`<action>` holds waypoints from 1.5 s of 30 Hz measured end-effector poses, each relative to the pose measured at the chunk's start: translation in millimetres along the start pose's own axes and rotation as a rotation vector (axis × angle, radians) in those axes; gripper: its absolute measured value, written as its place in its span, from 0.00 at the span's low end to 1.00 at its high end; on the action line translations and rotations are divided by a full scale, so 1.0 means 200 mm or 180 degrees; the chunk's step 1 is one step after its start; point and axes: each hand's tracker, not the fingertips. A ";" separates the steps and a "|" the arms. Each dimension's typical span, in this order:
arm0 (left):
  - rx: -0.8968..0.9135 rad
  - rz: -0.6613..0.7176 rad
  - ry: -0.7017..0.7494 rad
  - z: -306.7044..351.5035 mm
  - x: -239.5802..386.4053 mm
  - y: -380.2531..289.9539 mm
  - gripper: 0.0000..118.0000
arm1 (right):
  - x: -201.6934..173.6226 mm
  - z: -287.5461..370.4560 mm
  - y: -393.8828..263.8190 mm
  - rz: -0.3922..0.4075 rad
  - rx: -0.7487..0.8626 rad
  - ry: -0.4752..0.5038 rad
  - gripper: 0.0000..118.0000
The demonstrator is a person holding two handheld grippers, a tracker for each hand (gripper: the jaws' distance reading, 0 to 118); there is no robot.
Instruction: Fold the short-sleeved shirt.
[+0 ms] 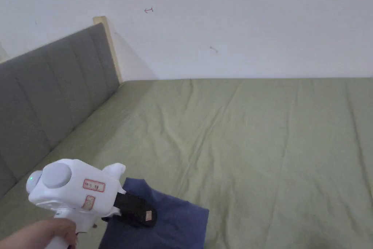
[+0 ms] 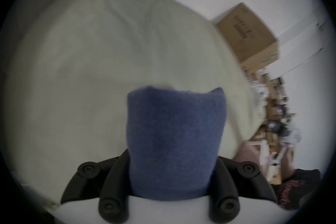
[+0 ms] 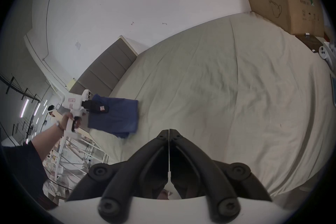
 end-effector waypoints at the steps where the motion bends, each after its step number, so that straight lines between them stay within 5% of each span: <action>1: -0.0055 0.0005 0.0264 0.06 -0.08 0.02 0.18 | -0.02 0.00 -0.01 0.0019 -0.0030 -0.0030 0.00; 8: -0.0228 -0.0196 0.1809 0.24 -0.50 0.10 0.22 | -0.07 -0.09 0.00 -0.0013 -0.0224 -0.0156 0.00; 12: -0.0212 -0.0478 0.2853 0.27 -0.61 0.10 1.00 | -0.10 -0.13 0.01 -0.0088 -0.0241 -0.0153 0.00; 19: 0.0350 -0.0139 0.2486 0.40 -0.47 -0.05 0.98 | -0.15 -0.11 0.04 0.0118 -0.0176 -0.0246 0.00; 21: 0.0314 -0.0139 0.2363 0.35 -0.35 -0.12 0.87 | -0.16 -0.11 0.05 0.0203 -0.0179 -0.0244 0.00; 22: 0.0326 -0.0214 0.2208 0.33 -0.34 -0.13 0.67 | -0.17 -0.11 0.05 0.0252 -0.0188 -0.0255 0.00; 24: 0.0441 -0.0397 0.1970 0.26 -0.17 -0.22 0.03 | -0.19 -0.10 0.07 0.0345 -0.0199 -0.0288 0.00; 29: 0.1271 -0.0104 0.0934 0.17 0.32 -0.51 0.00 | -0.26 -0.02 0.11 0.0423 -0.0088 -0.0251 0.00; 35: 0.2547 -0.0132 0.0332 0.31 0.98 -0.65 0.00 | -0.39 0.22 0.19 0.0575 0.0464 -0.0105 0.00; 42: 0.3483 -0.0817 0.0667 0.51 1.53 -0.67 0.00 | -0.62 0.65 0.26 0.1237 0.2262 -0.0567 0.00; 45: 0.3712 -0.0975 0.0934 0.55 1.69 -0.71 0.00 | -0.64 0.73 0.22 0.1325 0.2891 -0.0806 0.00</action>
